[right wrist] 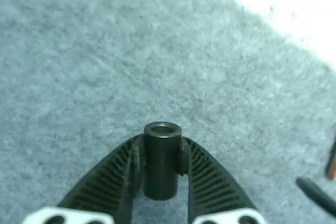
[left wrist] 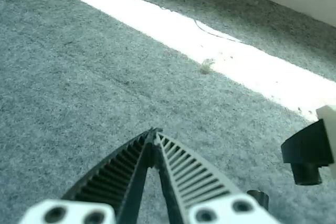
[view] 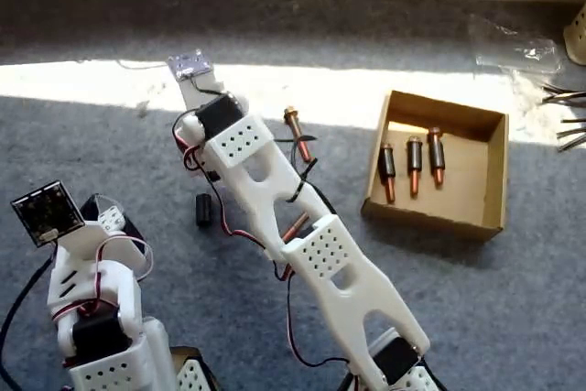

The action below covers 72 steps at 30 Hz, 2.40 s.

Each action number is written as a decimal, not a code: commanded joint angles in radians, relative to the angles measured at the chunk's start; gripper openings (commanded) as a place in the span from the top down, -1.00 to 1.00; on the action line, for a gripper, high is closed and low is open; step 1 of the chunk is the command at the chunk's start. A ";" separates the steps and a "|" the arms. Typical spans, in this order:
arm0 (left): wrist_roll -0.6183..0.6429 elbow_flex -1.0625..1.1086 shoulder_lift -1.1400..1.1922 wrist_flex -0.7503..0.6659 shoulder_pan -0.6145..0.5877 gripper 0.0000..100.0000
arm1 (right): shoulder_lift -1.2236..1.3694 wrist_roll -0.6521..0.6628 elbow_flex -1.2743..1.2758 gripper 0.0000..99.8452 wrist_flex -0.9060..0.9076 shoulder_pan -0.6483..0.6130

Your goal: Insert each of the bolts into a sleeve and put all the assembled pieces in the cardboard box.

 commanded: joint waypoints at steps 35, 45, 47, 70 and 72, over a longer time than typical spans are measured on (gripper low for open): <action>-0.023 -0.036 -0.005 0.061 0.262 0.99 | -0.889 0.296 -0.275 0.99 0.039 0.476; -0.222 -0.027 -0.005 0.063 0.269 0.99 | -1.148 0.301 -0.206 0.99 0.039 0.582; -0.222 -0.027 -0.005 0.063 0.269 0.99 | -1.228 0.341 -0.087 0.99 0.039 0.591; -0.226 0.096 -0.004 -0.153 0.271 0.99 | -1.968 0.361 1.101 0.99 -0.016 0.590; -0.226 0.125 -0.004 -0.189 0.288 0.99 | -2.012 0.361 1.210 0.99 -0.071 0.590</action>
